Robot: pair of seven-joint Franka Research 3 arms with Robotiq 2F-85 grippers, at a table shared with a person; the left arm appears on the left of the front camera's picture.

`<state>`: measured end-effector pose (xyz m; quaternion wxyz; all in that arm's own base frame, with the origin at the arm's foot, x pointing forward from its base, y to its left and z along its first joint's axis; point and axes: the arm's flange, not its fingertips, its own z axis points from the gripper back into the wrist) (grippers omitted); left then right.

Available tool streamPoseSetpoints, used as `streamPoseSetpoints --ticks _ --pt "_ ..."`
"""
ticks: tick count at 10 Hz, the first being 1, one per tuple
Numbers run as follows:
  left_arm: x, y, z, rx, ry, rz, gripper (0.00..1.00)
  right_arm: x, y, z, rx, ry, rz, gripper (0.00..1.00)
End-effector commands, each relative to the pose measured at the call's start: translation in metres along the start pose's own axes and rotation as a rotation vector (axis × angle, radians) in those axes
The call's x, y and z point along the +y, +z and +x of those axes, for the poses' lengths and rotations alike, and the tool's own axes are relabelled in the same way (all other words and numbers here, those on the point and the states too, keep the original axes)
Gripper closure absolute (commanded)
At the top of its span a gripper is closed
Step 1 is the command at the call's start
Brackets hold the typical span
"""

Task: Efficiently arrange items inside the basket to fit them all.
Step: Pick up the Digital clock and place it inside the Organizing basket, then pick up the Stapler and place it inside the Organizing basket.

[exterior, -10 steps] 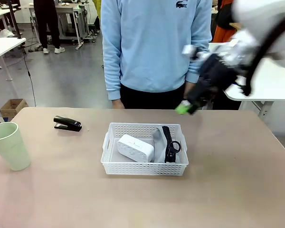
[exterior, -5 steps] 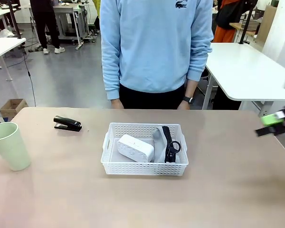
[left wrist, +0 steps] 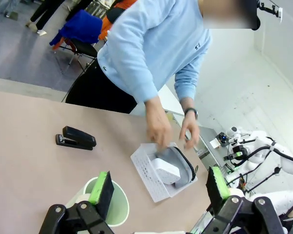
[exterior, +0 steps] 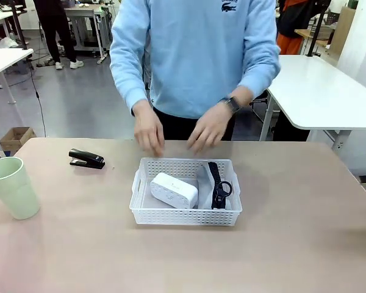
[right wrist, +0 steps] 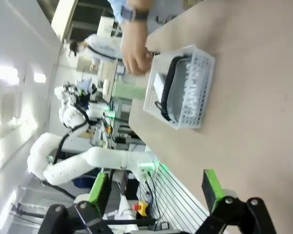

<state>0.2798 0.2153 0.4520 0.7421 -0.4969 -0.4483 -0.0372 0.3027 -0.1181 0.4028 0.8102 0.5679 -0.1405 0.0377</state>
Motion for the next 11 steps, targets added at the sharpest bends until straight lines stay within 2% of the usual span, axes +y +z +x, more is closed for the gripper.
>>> streamPoseSetpoints --ticks 1,11 --pt "-0.0004 -0.0003 0.0016 -0.021 -0.015 -0.013 0.00 0.0148 -0.0064 0.0014 0.034 0.053 0.004 0.00" --pt "-0.0004 -0.0003 0.0016 -0.021 -0.015 -0.013 0.00 0.0148 -0.0064 0.0014 0.034 0.053 0.004 0.00"
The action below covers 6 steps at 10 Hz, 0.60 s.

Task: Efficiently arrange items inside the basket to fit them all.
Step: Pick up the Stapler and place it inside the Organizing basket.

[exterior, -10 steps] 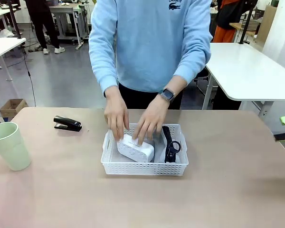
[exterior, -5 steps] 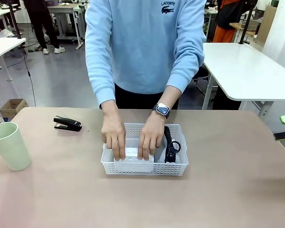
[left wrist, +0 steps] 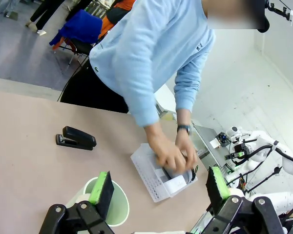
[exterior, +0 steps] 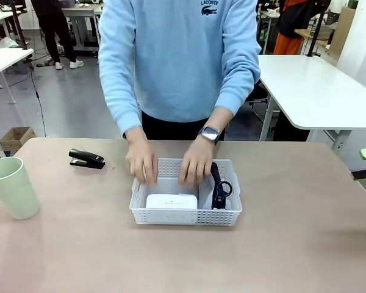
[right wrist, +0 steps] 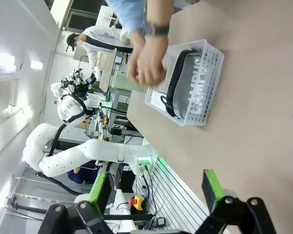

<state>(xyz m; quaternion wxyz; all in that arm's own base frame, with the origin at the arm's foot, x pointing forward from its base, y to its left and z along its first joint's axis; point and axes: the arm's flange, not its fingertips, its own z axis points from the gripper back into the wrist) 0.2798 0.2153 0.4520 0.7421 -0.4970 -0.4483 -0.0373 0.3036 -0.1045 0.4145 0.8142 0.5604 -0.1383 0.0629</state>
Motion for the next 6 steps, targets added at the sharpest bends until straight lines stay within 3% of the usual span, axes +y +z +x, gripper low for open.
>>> streamPoseSetpoints --ticks 1,2,3,6 --pt "0.000 0.000 0.000 0.000 0.000 0.000 0.00 0.000 0.003 -0.001 -0.001 0.013 0.013 0.00" --pt "-0.020 0.016 0.022 0.018 -0.049 0.003 0.00 0.000 0.003 -0.001 -0.001 0.013 0.013 0.00" --pt "-0.040 0.006 0.041 0.161 -0.075 -0.015 0.00 0.000 0.003 -0.001 -0.001 0.013 0.013 0.00" --pt "-0.070 -0.081 0.069 0.540 -0.314 0.099 0.00 0.000 0.003 -0.001 -0.001 0.013 0.013 0.00"
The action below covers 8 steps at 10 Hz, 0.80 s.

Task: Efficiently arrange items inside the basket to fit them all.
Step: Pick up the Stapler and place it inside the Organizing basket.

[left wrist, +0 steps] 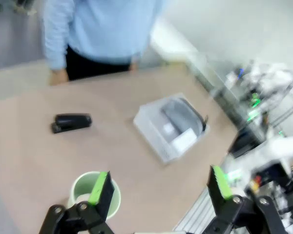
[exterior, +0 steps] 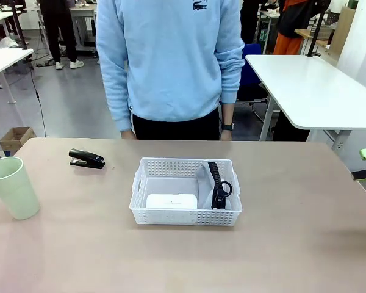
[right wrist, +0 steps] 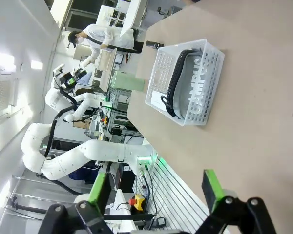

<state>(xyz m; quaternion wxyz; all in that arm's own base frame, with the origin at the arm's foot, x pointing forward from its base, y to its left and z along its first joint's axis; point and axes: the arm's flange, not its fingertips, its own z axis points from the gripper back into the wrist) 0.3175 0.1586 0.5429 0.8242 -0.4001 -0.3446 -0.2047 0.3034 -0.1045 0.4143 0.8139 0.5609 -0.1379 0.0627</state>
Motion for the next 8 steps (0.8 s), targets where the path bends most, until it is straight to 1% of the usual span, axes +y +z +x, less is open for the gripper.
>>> streamPoseSetpoints --ticks 1,2,3,4,5,6,7,8 --pt "0.008 -0.051 0.035 0.257 -0.117 0.082 0.00 0.000 0.003 -0.001 -0.001 0.014 0.012 0.00" --pt "0.016 -0.079 0.047 0.341 -0.122 0.119 0.00 0.000 0.003 -0.001 -0.001 0.014 0.012 0.00" --pt "0.026 -0.107 0.053 0.389 -0.090 0.218 0.00 0.000 0.003 -0.001 -0.001 0.014 0.012 0.00" --pt "0.035 -0.133 0.055 0.414 -0.088 0.294 0.00 0.000 0.003 -0.001 -0.001 0.014 0.012 0.00" --pt "0.039 -0.150 0.055 0.424 -0.130 0.268 0.00 0.000 0.003 -0.001 -0.001 0.014 0.012 0.00" --pt "0.037 -0.157 0.060 0.319 -0.130 0.243 0.00 0.000 0.003 -0.001 -0.001 0.014 0.012 0.00" --pt "0.034 -0.151 0.054 0.409 -0.145 0.258 0.00 0.000 0.003 -0.001 -0.001 0.014 0.012 0.00" --pt "0.034 -0.151 0.054 0.409 -0.145 0.258 0.00 0.000 0.003 -0.001 -0.001 0.014 0.012 0.00"
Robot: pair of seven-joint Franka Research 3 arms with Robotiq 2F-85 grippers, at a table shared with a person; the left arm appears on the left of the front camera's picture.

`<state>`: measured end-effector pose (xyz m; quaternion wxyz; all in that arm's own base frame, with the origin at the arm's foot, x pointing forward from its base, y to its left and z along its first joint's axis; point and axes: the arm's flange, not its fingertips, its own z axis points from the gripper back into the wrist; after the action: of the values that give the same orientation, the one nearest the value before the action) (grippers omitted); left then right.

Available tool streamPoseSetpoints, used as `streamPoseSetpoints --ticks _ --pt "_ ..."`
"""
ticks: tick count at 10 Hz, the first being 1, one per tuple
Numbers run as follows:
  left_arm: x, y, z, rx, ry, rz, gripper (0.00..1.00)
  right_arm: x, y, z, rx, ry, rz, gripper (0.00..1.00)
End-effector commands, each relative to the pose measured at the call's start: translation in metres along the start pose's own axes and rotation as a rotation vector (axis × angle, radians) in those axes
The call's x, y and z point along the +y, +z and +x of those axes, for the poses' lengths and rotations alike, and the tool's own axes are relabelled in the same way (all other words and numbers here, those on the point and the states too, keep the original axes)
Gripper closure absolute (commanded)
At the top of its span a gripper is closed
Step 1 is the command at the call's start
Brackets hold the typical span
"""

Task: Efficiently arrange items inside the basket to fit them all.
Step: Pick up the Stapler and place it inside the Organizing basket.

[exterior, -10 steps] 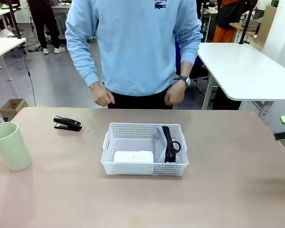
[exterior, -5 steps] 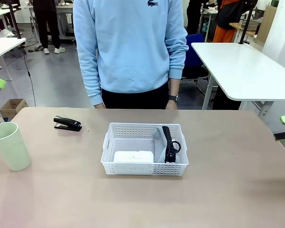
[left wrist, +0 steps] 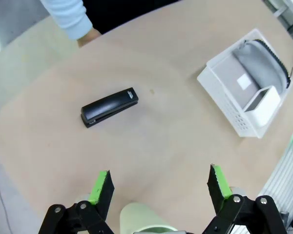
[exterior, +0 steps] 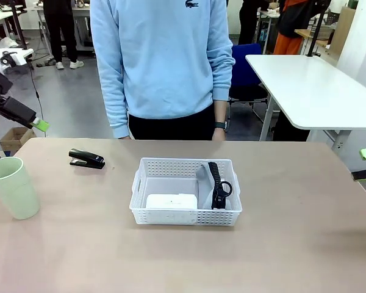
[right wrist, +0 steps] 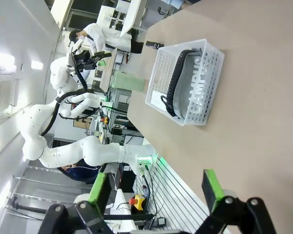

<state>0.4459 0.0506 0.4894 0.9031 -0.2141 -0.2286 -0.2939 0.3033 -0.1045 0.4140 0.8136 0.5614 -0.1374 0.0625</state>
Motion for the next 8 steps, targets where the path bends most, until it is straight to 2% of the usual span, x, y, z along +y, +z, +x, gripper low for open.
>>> streamPoseSetpoints --ticks 1,5,6,8 --pt "-0.006 0.012 -0.004 0.011 0.004 -0.007 0.00 0.000 0.003 -0.001 -0.001 0.015 0.011 0.00" --pt "-0.002 0.012 -0.004 -0.007 -0.005 -0.007 0.00 0.000 0.003 -0.001 -0.001 0.015 0.011 0.00" --pt "0.006 -0.011 0.024 0.057 -0.009 -0.024 0.00 0.000 0.003 -0.001 -0.001 0.015 0.011 0.00" --pt "0.006 -0.058 0.048 0.101 -0.059 0.044 0.00 0.000 0.003 -0.001 -0.001 0.015 0.011 0.00"
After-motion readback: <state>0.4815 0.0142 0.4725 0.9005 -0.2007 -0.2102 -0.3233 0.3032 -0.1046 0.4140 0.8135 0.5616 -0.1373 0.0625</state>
